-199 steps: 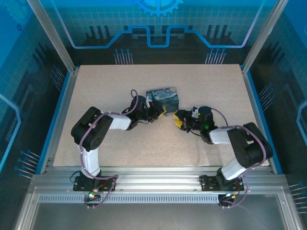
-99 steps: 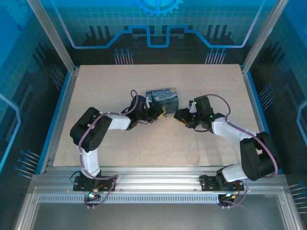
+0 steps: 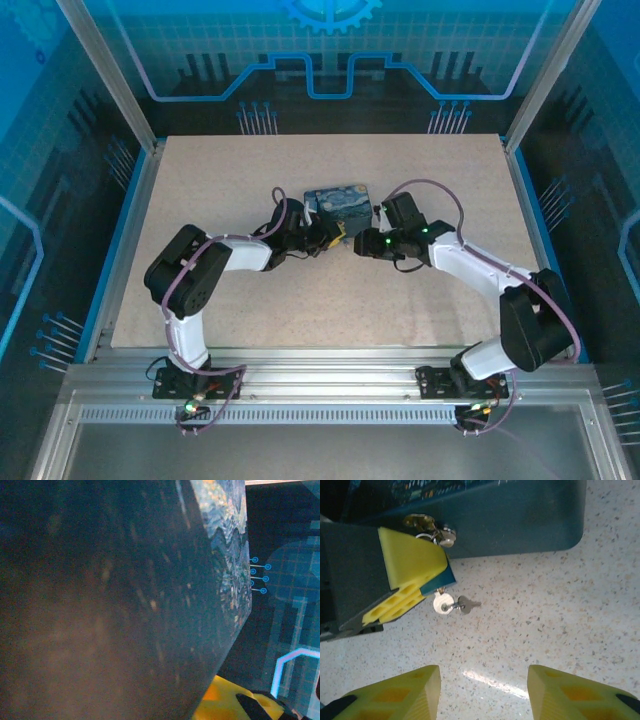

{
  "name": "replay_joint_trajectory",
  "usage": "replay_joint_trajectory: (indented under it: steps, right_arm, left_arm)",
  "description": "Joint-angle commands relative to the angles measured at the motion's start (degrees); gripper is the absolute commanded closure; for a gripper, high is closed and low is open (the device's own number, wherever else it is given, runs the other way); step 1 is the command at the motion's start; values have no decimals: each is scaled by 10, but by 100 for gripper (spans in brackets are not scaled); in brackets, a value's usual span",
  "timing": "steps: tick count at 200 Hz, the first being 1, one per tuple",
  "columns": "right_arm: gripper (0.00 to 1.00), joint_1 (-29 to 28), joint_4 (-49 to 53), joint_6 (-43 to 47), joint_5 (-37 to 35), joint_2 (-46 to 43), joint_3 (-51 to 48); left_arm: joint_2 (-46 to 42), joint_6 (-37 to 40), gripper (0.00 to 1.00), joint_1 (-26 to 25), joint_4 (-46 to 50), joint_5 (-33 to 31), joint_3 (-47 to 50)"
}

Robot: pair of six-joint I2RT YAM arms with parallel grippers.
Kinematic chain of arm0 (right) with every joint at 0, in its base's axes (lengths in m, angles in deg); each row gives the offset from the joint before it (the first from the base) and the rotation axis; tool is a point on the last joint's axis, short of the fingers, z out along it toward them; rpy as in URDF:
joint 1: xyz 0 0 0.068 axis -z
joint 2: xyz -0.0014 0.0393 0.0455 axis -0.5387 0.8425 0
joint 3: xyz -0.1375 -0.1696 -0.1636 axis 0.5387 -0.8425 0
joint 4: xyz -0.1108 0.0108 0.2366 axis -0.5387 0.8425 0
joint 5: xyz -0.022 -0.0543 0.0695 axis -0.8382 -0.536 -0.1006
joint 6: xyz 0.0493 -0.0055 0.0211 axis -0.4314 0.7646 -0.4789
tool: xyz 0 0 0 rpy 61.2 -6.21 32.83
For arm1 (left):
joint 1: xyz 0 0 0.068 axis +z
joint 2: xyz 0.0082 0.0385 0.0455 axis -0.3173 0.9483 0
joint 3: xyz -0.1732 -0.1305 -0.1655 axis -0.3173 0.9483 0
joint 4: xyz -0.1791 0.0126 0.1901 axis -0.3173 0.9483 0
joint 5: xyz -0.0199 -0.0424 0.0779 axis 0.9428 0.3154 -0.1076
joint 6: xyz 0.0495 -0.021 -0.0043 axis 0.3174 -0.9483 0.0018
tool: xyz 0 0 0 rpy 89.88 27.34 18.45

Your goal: Unlock a padlock with a key

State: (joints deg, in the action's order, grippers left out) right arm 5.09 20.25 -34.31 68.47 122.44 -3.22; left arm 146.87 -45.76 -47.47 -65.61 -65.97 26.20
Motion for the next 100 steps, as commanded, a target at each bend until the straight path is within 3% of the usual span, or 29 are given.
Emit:
replay_joint_trajectory:
  steps: [1,100]
  right_arm:
    - [50,-13,27,40,-19,20,32]
    - [55,-58,50,106,-45,115,116]
  left_arm:
    - [-27,17,100,5,-2,21,-11]
    - [-32,18,100,5,15,25,-18]
